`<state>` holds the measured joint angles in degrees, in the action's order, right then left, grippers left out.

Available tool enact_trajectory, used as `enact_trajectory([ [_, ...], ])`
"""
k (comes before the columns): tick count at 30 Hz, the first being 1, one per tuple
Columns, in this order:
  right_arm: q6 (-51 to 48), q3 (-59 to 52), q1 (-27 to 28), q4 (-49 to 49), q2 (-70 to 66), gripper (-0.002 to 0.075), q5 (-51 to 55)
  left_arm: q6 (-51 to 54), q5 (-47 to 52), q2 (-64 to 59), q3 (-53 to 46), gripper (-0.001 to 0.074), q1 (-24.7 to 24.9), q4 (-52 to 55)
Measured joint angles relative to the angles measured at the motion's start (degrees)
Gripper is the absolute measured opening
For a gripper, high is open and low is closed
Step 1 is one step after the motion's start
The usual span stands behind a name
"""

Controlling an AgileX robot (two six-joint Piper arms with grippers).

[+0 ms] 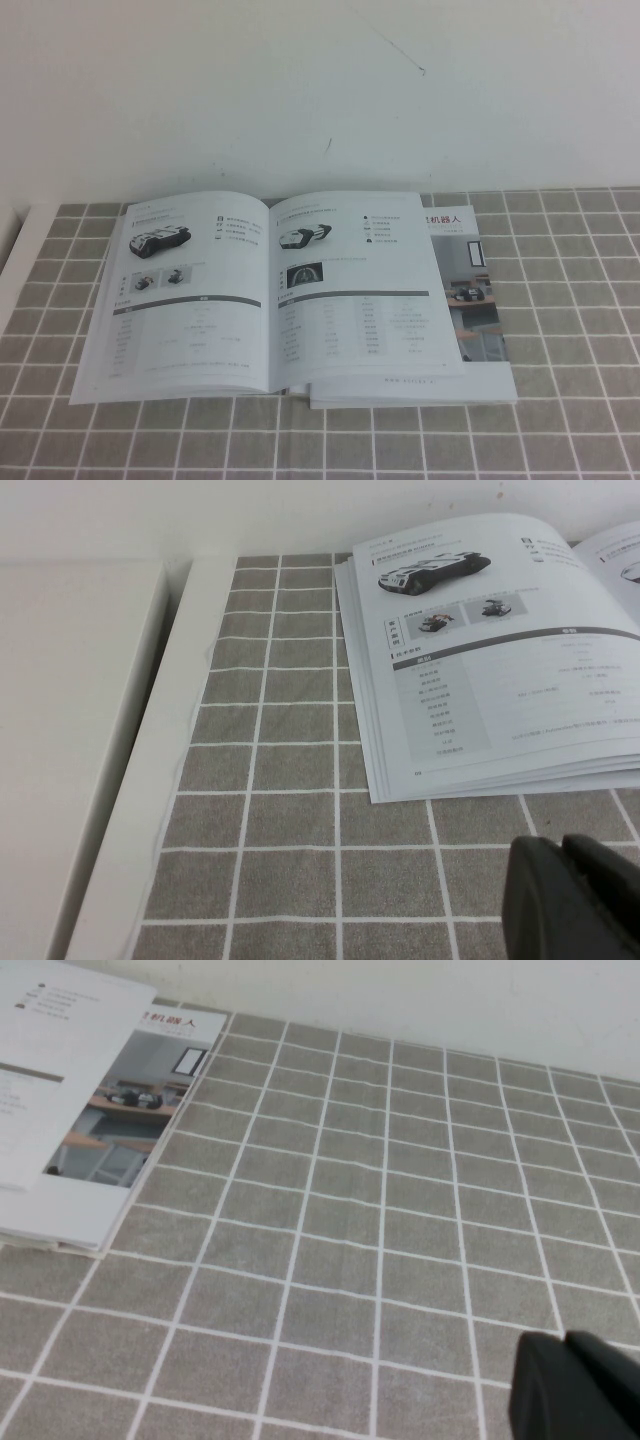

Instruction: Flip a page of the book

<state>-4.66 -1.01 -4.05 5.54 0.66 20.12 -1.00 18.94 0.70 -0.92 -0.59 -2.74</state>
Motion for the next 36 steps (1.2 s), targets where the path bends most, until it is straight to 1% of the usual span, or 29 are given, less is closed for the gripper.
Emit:
enact_trajectory([
  [19, 0.0, 0.0, 0.0, 0.0, 0.0, -0.0001, 0.0, 0.0, 0.0, 0.0, 0.0, -0.0004, 0.0, 0.1],
  [24, 0.0, -0.4, 0.0, 0.0, 0.0, -0.0001, -2.1, 0.0, -3.6, 0.0, -0.3, -0.0004, 0.0, -1.4],
  [28, 0.0, -0.6, 0.0, 0.0, 0.0, -0.0001, -10.3, 0.0, -11.8, 0.0, -0.4, -0.0004, 0.0, -5.2],
  [33, 0.0, -0.6, 0.0, 0.0, 0.0, -0.0001, -27.5, -1.0, -23.9, 0.0, -0.4, -0.0004, 0.0, -9.7],
  [36, 0.0, -0.6, 0.0, 0.0, 0.0, -0.0001, -36.0, -1.1, -27.8, 0.0, -0.4, -0.0004, 0.0, -10.6],
])
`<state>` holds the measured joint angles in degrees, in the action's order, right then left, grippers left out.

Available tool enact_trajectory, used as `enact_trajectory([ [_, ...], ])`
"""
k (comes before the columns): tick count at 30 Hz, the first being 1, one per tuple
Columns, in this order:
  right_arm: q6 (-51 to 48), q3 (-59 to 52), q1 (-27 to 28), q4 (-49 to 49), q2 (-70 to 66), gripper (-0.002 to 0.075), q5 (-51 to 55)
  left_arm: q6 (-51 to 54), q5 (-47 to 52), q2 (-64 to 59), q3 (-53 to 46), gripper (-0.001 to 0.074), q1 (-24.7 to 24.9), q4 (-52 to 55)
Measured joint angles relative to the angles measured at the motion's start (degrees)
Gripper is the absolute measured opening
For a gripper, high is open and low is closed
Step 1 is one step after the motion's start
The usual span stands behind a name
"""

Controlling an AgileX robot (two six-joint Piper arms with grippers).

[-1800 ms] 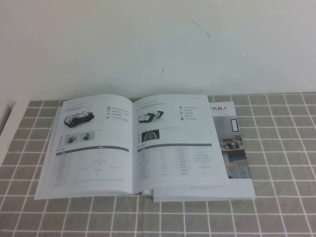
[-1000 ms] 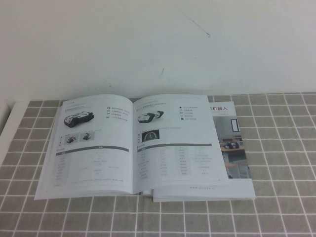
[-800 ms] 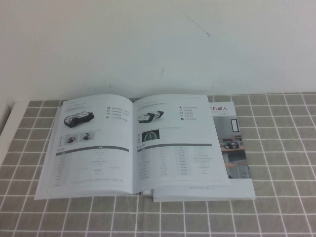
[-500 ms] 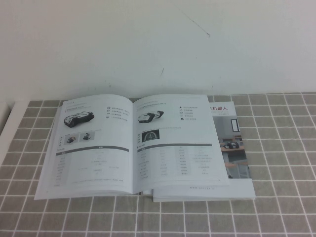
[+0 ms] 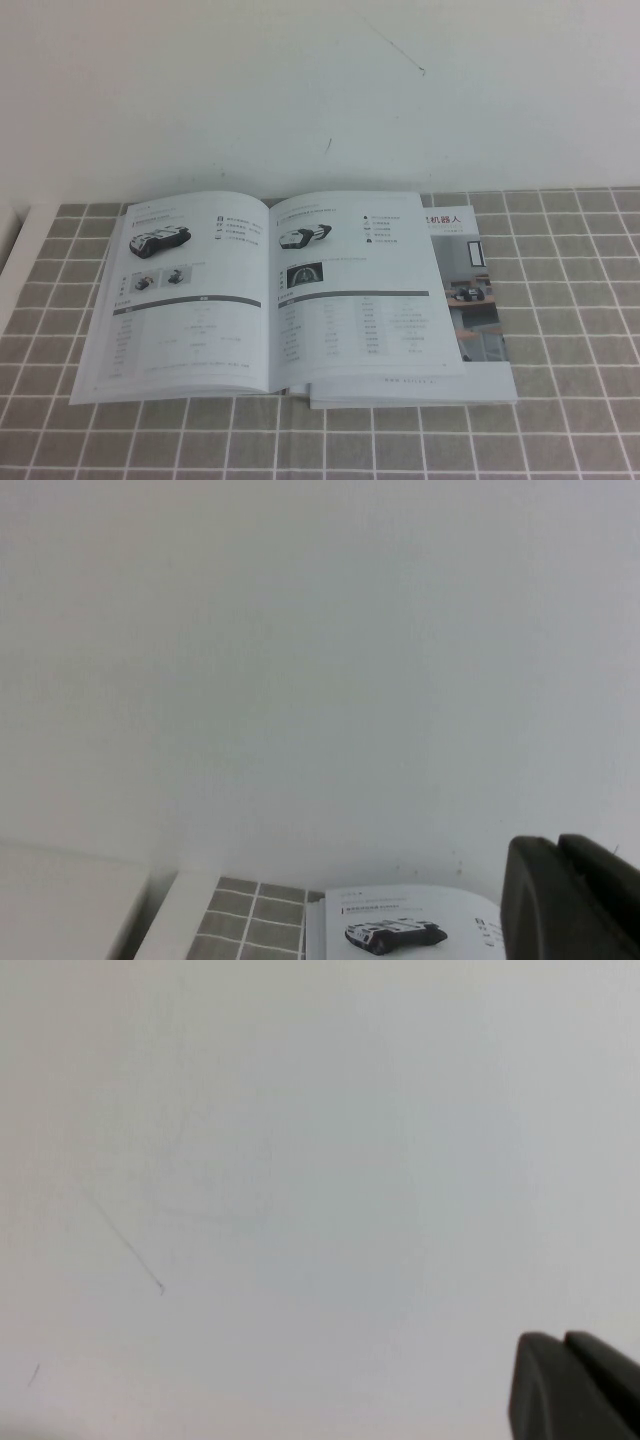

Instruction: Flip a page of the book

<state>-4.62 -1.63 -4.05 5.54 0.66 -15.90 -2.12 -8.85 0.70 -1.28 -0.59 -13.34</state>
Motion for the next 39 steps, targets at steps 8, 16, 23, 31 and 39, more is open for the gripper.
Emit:
enact_trajectory([
  [8, 0.1, 0.0, 0.0, -0.2, 0.0, -0.0001, -5.2, -0.3, -0.7, 0.0, 0.0, -0.0004, 0.0, -0.6],
  [16, 0.6, 0.0, 0.0, -4.6, 0.0, -0.0001, -20.1, -8.4, -13.4, 0.0, 0.0, -0.0004, 0.0, -1.3],
  [23, 6.2, 9.8, -0.1, -11.9, 0.0, -0.0001, -30.4, -12.7, -25.6, 0.1, 4.8, -0.0004, 0.0, 4.3],
  [31, 5.4, 32.8, -0.1, -11.4, -1.8, -0.0001, -6.3, -13.4, -7.3, -1.4, 27.6, -0.0004, 0.0, 18.5],
  [39, 5.2, 43.5, -0.1, -7.1, -19.0, -0.0001, 14.5, -13.5, 24.2, -17.3, 43.8, -0.0004, 0.0, 19.3],
])
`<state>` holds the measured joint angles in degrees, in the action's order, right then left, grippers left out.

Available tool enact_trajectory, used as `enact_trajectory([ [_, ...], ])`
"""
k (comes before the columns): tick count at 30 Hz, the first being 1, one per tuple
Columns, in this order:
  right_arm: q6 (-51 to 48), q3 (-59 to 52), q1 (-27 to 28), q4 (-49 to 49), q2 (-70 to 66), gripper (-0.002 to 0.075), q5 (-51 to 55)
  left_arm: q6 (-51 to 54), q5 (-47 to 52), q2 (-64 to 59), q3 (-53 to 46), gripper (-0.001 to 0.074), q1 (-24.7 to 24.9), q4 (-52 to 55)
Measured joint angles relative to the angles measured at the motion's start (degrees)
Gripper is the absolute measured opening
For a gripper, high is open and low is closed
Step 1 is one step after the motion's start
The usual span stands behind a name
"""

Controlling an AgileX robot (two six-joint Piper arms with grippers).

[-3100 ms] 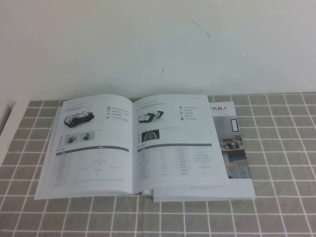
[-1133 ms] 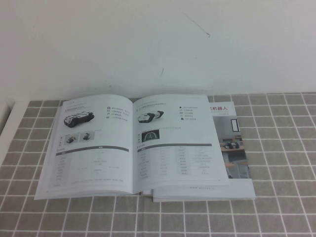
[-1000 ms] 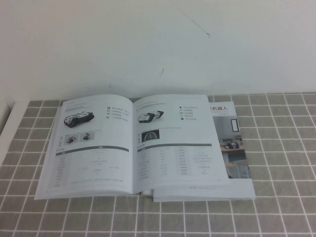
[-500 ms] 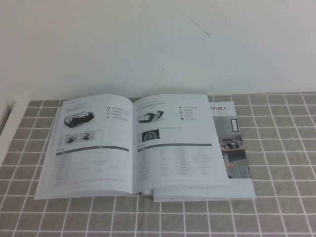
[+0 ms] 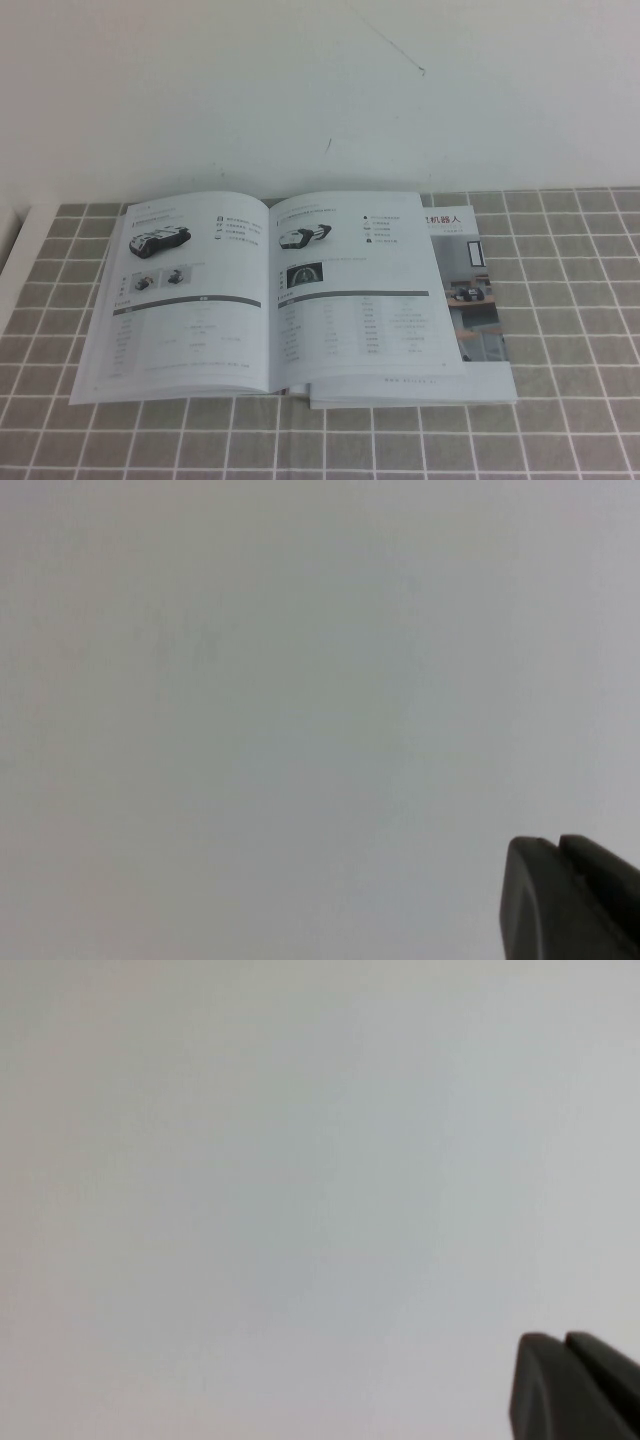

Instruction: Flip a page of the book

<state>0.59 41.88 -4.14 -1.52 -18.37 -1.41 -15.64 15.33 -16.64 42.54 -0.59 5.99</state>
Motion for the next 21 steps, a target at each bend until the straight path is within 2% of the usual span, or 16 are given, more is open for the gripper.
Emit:
enact_trajectory([
  [5, -0.1, 3.0, 0.0, 0.1, -12.0, -0.0001, 15.2, 0.0, 7.4, -9.9, 1.8, -0.0004, 0.4, -0.1],
  [10, -3.6, 3.3, 0.0, 0.1, -21.0, -0.0001, 28.0, 0.0, 2.4, -18.7, 1.9, -0.0004, 3.0, -0.1],
  [16, -5.3, 3.3, 0.0, 0.1, -26.2, -0.0001, 29.6, -1.4, -7.6, -25.2, 1.9, -0.0004, 4.3, -2.9],
  [19, -5.4, 3.3, 0.0, -0.8, -28.4, -0.0001, 29.8, -3.7, -5.9, -27.6, 1.9, -0.0004, 4.3, -6.0],
  [21, -5.4, 3.3, 0.0, -4.8, -30.0, -0.0001, 30.2, -3.9, -1.7, -29.6, 1.9, -0.0004, 4.3, -7.2],
])
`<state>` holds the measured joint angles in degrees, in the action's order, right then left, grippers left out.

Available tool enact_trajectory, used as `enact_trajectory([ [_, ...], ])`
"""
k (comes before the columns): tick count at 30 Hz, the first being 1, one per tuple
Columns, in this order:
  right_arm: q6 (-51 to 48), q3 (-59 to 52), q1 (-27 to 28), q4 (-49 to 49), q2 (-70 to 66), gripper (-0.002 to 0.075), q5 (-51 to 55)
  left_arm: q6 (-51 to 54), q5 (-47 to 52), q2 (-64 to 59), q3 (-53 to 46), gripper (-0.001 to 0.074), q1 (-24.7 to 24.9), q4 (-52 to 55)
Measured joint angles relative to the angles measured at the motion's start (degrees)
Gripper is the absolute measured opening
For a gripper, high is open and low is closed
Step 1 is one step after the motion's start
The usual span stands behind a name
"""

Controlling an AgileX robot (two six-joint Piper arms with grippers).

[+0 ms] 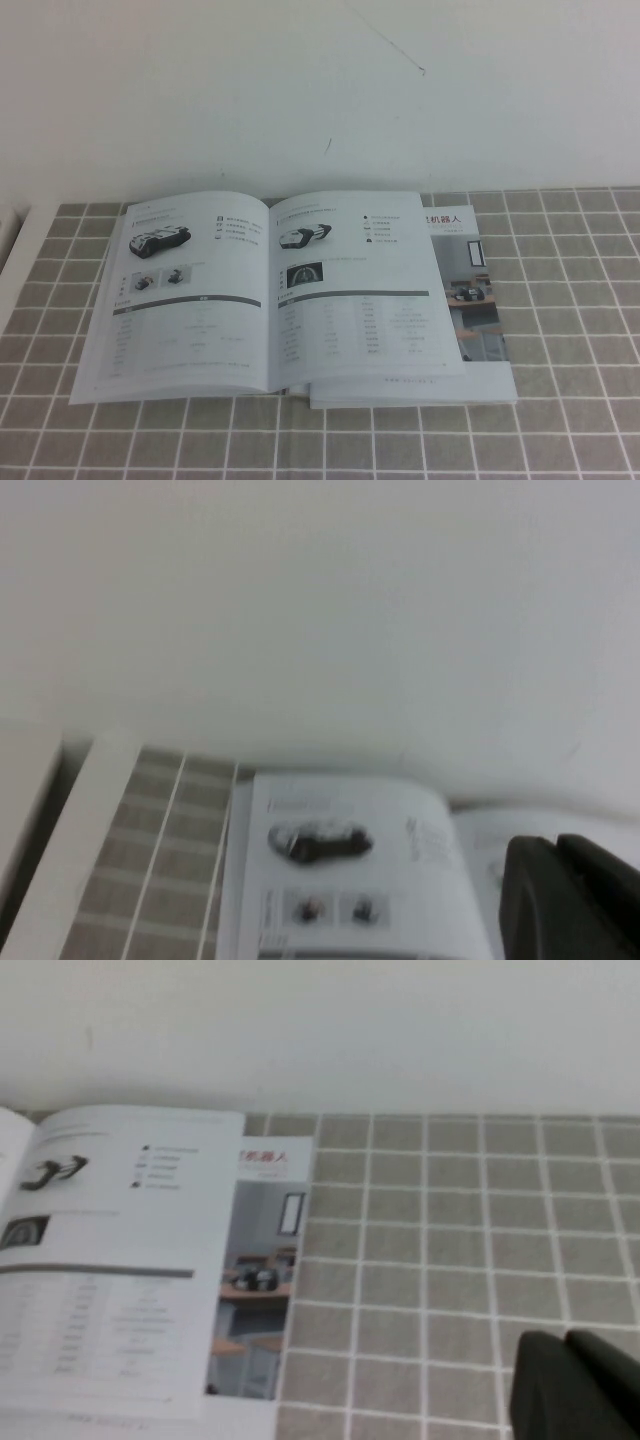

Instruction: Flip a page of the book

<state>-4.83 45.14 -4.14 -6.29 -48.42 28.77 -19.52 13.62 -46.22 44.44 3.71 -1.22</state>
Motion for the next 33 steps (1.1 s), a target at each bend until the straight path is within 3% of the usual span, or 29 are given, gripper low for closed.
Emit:
enact_trajectory([
  [9, -18.7, 0.0, -0.1, -19.0, -8.3, -0.0001, 9.6, 10.8, 11.5, -16.5, 0.7, -0.0004, 0.0, -1.8],
  [16, -40.9, 0.1, -0.2, -37.6, -17.2, 0.0006, 12.8, 26.9, 12.6, -26.7, 3.1, -0.0004, 0.0, -16.3],
  [20, -48.2, 0.1, -0.2, -47.2, -21.2, 0.0090, 12.8, 37.7, 12.8, -32.7, 5.7, -0.0004, 0.0, -25.4],
  [26, -61.4, 0.7, -0.3, -62.3, -28.6, 0.0285, 14.4, 46.2, 12.3, -41.4, 9.8, -0.0004, 0.0, -31.0],
  [33, -65.3, 6.0, -0.3, -65.6, -39.2, 0.0322, 15.4, 48.0, 11.3, -48.4, 11.5, -0.0004, 0.0, -31.9],
])
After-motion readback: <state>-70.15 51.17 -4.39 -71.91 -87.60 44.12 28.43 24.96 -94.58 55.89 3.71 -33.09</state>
